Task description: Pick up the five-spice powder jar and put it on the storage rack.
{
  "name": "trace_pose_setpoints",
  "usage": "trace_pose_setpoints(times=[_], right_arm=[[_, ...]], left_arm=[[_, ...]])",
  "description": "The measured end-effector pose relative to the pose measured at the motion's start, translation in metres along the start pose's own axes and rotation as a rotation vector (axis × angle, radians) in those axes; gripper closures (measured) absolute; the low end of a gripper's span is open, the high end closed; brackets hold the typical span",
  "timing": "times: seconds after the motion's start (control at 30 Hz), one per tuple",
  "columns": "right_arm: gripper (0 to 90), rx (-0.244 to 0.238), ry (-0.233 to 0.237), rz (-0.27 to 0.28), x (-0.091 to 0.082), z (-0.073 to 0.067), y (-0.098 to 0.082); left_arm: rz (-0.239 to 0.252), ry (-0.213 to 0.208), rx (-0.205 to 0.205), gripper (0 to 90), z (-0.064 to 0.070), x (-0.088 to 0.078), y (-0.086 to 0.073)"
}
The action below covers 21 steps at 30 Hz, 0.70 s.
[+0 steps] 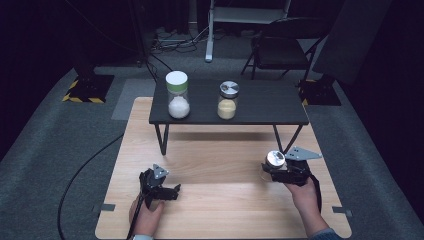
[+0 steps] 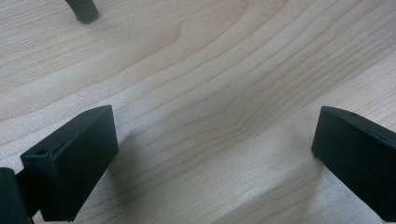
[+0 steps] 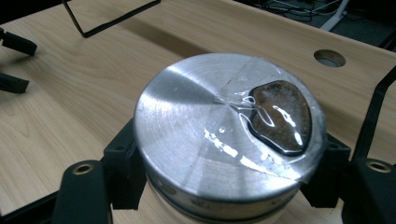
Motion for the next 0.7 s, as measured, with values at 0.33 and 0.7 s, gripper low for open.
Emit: trace_pose_setpoints(times=[0.33,0.7], right_arm=[[30.2,-0.014,0.020,0.018,-0.017,0.000,0.026],[30.3,-0.029,0.032,0.043,-0.028,-0.001,0.052]], left_arm=[[0.000,0.000,0.000,0.3,0.000,0.000,0.000],[0.000,0.000,0.000,0.3,0.000,0.000,0.000]])
Point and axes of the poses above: each handheld gripper's, and its own axes: x roughly forward along the jaws, y roughly out of its top, z roughly to its right, the point moved 4 cm from there along x, roughly forward along the jaws, and after that the axes turned 6 degrees about z, right-handed, at the moved point
